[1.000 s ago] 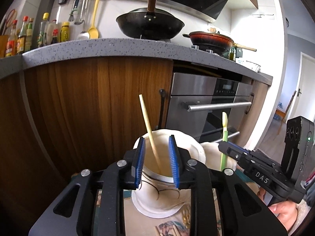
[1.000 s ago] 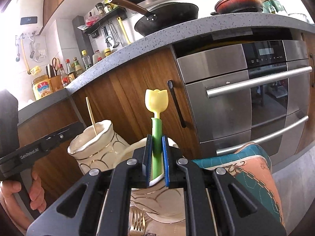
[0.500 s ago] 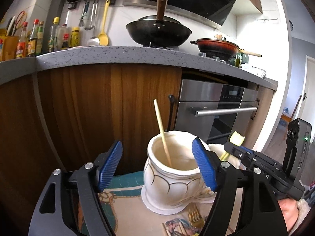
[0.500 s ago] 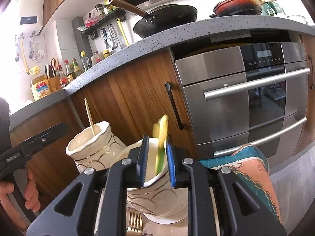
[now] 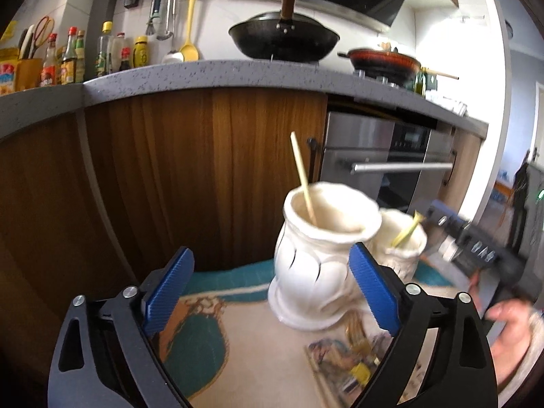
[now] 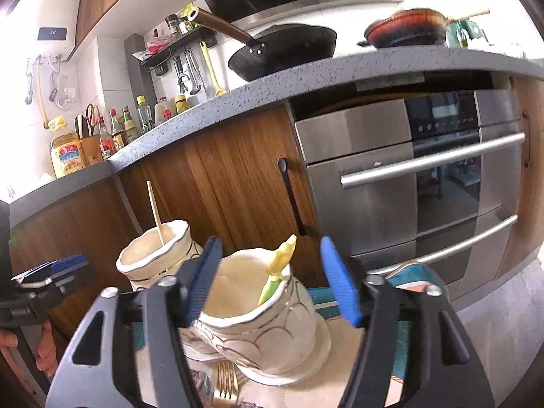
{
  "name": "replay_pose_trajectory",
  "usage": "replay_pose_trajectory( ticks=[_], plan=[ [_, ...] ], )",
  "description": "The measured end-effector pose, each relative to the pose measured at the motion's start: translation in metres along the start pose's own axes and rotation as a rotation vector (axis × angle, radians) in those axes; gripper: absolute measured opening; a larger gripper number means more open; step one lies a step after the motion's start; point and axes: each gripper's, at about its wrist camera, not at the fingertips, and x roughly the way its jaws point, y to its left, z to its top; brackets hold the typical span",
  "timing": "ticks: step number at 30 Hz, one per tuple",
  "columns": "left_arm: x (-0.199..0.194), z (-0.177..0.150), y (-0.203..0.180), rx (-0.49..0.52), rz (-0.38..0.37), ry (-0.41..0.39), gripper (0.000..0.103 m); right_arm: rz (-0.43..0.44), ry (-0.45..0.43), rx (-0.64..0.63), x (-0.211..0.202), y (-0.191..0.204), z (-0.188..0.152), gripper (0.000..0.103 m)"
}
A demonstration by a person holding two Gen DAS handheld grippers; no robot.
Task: Organize utensils
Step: 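Lower the green utensil into the short white pot and open the right tool, then move both tools back over the utensil pile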
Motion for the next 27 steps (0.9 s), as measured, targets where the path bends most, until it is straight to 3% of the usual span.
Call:
replay_pose_trajectory(
  ticks=[5,11,15,23,27],
  plan=[
    [-0.006,-0.020,-0.001,0.046,0.038,0.038,0.095,-0.054,-0.034,-0.059,-0.031,0.004,-0.002,0.098],
    [-0.013,-0.043,0.004,0.035,0.029,0.094,0.096,-0.122,-0.022,-0.151,-0.061,0.015,-0.011,0.099],
    [-0.018,-0.056,0.006,0.020,-0.010,0.146,0.096,-0.113,0.045,-0.203,-0.071,0.024,-0.023,0.099],
    [-0.028,-0.086,-0.009,0.074,-0.012,0.245,0.096,-0.084,0.135,-0.208,-0.083,0.036,-0.043,0.099],
    [-0.026,-0.100,-0.014,0.054,-0.031,0.314,0.096,-0.068,0.164,-0.212,-0.089,0.043,-0.052,0.099]
  ],
)
